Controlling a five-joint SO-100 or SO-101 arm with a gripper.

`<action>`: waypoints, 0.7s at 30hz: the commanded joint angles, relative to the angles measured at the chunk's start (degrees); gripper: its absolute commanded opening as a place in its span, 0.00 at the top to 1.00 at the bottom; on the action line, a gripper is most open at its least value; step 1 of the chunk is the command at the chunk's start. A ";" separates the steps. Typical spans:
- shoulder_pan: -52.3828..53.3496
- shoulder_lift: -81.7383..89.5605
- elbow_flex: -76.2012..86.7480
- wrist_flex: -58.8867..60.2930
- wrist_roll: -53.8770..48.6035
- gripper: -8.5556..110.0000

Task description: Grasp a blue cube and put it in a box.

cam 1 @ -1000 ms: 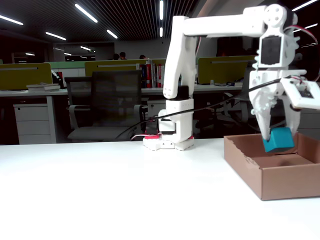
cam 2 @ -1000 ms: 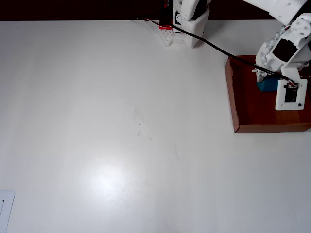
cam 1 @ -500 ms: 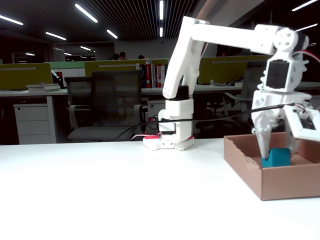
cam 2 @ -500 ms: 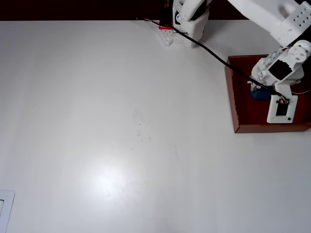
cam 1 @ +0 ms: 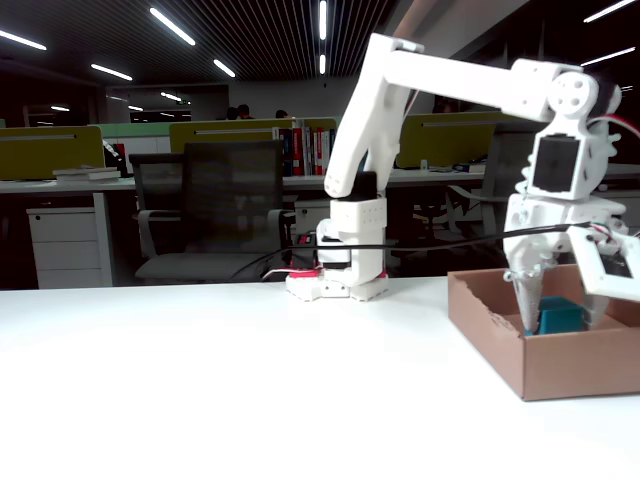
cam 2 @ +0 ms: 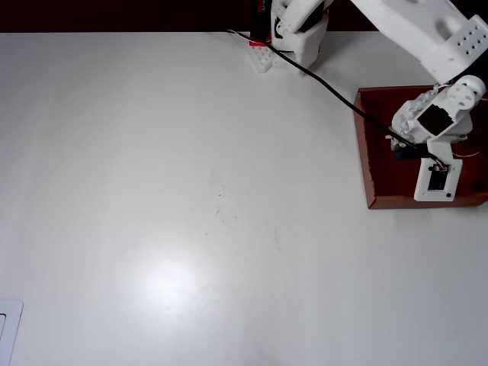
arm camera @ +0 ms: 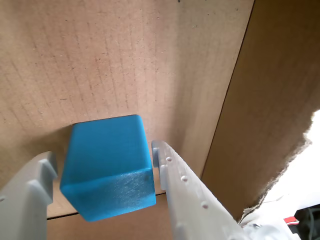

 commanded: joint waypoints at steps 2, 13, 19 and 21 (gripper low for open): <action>0.09 2.11 -4.04 -0.53 0.35 0.66; 0.09 8.61 -0.70 0.18 -0.35 0.63; -0.18 15.03 3.87 0.18 -0.35 0.63; -0.26 17.84 5.80 0.53 -0.35 0.64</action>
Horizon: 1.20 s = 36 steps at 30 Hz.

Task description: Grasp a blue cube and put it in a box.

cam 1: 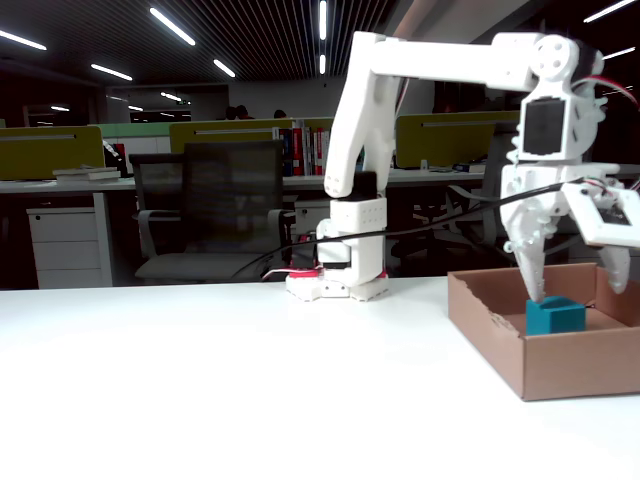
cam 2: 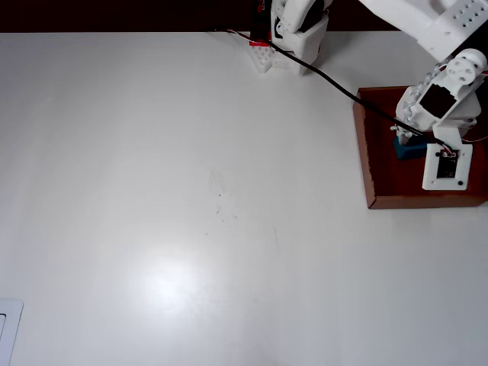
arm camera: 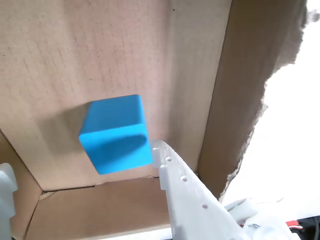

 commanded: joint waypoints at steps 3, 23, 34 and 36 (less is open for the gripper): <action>0.09 9.49 3.96 0.44 -0.44 0.64; 3.34 44.56 25.93 2.20 -4.83 0.66; 6.94 63.28 40.17 -1.93 -9.14 0.67; 7.91 66.09 42.98 -2.29 -9.67 0.67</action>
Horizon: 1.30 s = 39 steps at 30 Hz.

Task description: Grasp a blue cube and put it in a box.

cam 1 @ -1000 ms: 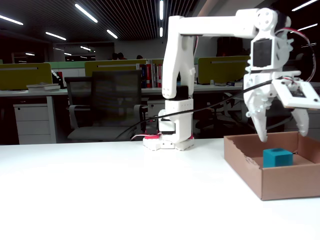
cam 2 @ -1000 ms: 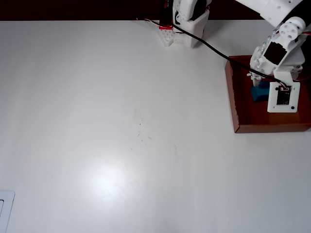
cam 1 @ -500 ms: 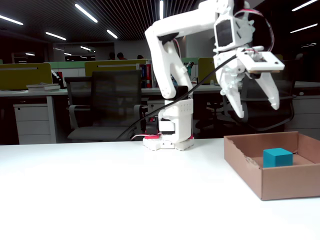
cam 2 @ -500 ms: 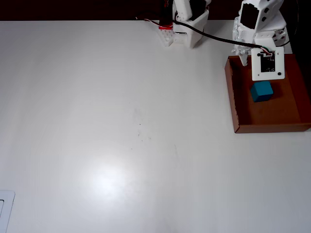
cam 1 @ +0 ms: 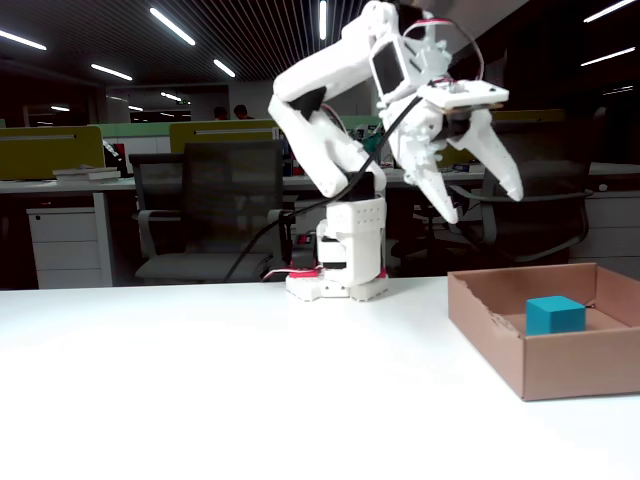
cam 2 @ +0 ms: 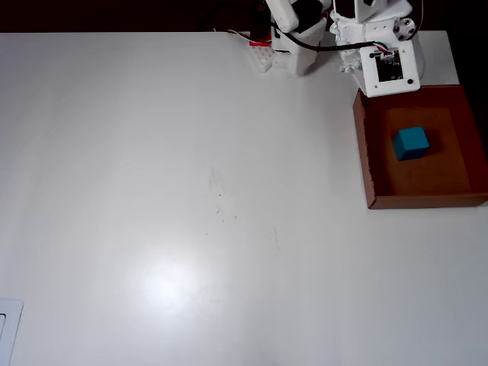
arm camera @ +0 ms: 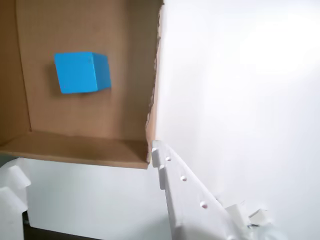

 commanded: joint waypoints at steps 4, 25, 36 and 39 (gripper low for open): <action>0.79 9.32 7.12 -2.81 -0.88 0.67; 4.22 44.03 36.04 -5.71 -2.72 0.69; 3.25 44.56 42.01 -15.12 -2.11 0.70; 2.81 44.56 42.01 -15.56 -2.11 0.70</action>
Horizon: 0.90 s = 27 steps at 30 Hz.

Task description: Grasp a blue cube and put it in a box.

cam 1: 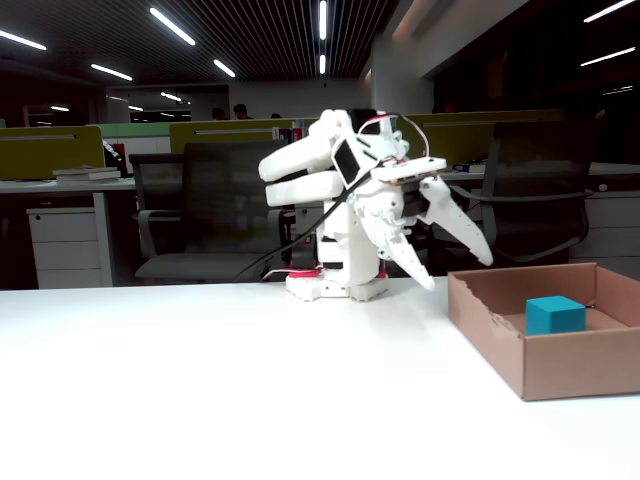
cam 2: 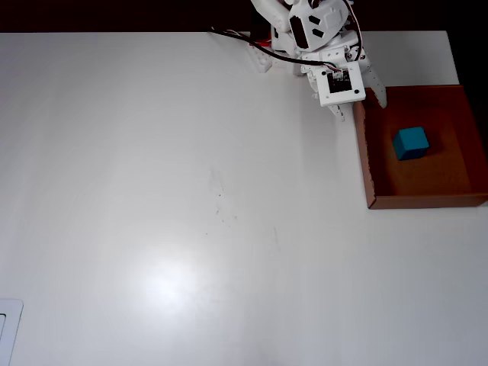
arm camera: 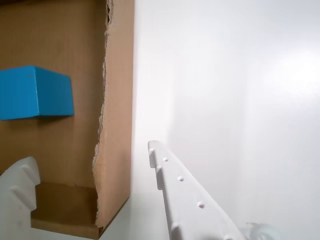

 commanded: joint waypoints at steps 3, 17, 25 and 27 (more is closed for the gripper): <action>-1.58 0.53 -0.53 -1.76 0.00 0.70; -7.91 0.62 -0.44 2.55 0.09 0.74; -8.35 0.62 -0.44 3.34 -0.35 0.73; -8.35 0.62 -0.44 3.43 -0.35 0.73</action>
